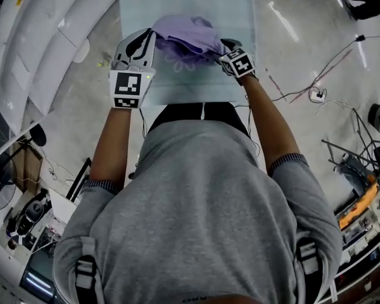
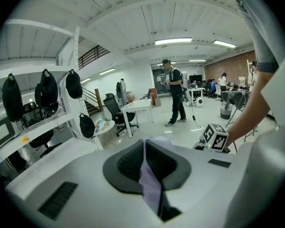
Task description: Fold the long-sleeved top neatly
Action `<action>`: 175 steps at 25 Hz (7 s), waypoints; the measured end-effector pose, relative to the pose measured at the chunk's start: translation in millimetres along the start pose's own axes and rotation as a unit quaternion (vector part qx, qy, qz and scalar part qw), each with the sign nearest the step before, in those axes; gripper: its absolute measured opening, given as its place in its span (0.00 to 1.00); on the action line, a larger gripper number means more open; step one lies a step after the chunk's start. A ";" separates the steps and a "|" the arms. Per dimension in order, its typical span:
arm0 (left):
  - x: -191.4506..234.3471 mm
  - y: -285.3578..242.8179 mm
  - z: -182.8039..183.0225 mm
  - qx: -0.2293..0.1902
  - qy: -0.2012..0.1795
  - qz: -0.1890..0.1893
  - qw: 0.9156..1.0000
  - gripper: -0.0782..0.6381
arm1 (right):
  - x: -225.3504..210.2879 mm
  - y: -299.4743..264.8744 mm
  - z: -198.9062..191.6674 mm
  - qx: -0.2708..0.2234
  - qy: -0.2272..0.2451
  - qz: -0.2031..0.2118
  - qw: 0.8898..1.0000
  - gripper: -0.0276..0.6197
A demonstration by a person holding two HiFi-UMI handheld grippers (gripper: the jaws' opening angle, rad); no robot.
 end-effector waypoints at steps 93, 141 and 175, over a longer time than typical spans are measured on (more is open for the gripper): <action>1.9 25.7 -10.6 -0.005 -0.042 0.095 0.995 0.15 | -11.2 188.8 97.8 -0.172 0.093 -0.103 0.975 0.08; 146.9 -207.8 -257.4 0.225 0.160 -0.017 0.961 0.51 | -228.6 -53.0 72.8 0.069 -0.104 -0.147 0.981 0.67; 17.0 -110.3 -284.4 0.260 0.133 0.091 0.952 0.41 | -149.1 7.2 -23.8 0.013 -0.134 -0.123 0.983 0.49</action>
Point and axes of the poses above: the fingertips, and each gripper's own axes: y backward along the fingers, x to its left, z out of its top, the point moved 8 cm from there along y, backward along the fingers, and after that the axes turned 9 degrees about -x, right-handed, at the moved point
